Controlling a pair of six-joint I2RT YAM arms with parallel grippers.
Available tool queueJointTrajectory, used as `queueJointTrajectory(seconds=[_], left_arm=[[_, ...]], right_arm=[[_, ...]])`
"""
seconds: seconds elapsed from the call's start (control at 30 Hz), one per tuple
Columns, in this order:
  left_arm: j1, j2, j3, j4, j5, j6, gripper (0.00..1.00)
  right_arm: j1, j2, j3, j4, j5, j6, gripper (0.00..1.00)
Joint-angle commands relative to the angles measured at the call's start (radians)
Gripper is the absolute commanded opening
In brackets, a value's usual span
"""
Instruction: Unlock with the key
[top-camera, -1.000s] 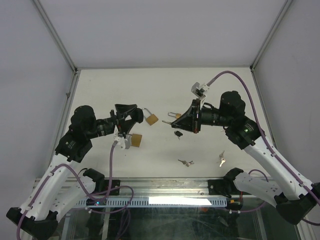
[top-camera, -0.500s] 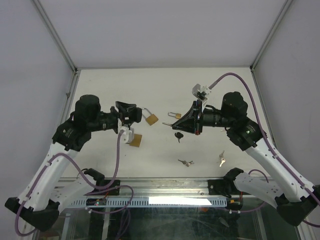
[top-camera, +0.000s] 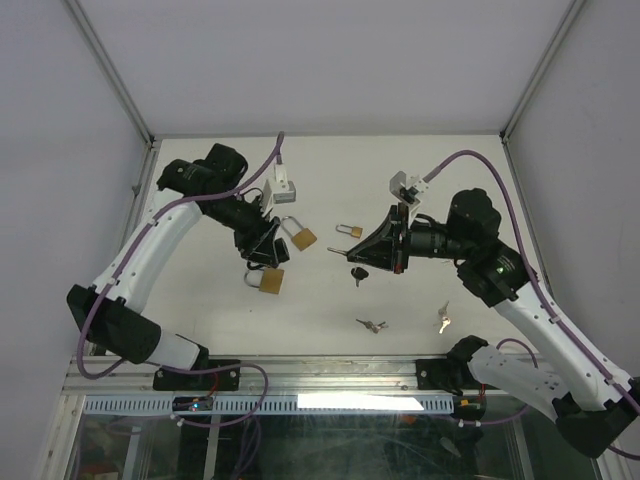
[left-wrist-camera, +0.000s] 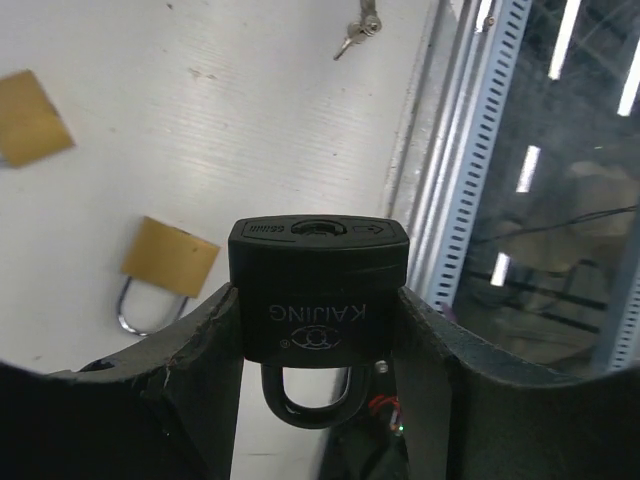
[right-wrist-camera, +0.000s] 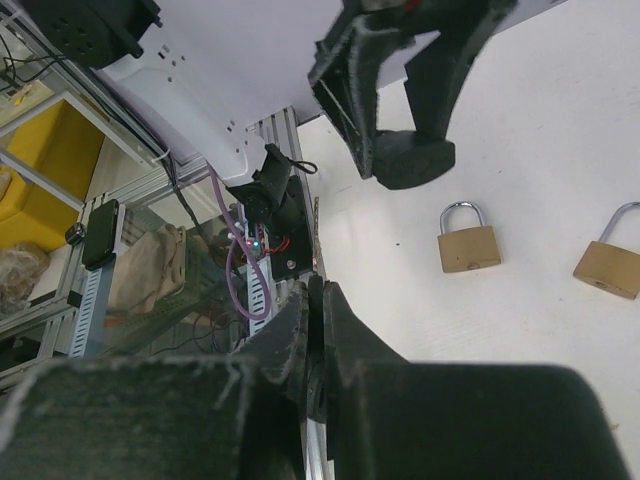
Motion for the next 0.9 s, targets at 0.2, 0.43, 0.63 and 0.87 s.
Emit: queueJointTrajectory(seconds=[0.2, 0.43, 0.63, 0.87], left_arm=[[-0.179, 0.092, -0.006, -0.017, -0.261, -0.255, 0.0], [-0.201, 0.04, -0.061, -0.013, -0.054, -0.22, 0.0], [-0.223, -0.041, -0.074, 0.104, -0.151, -0.18, 0.0], [-0.28, -0.258, -0.191, 0.308, -0.338, 0.182, 0.0]], right_arm=[[0.004, -0.096, -0.033, 0.054, 0.035, 0.036, 0.0], [0.005, -0.09, -0.039, 0.061, 0.016, 0.039, 0.0], [0.004, -0.095, -0.039, -0.023, 0.053, 0.029, 0.0], [0.004, -0.065, -0.126, 0.072, 0.001, 0.129, 0.0]])
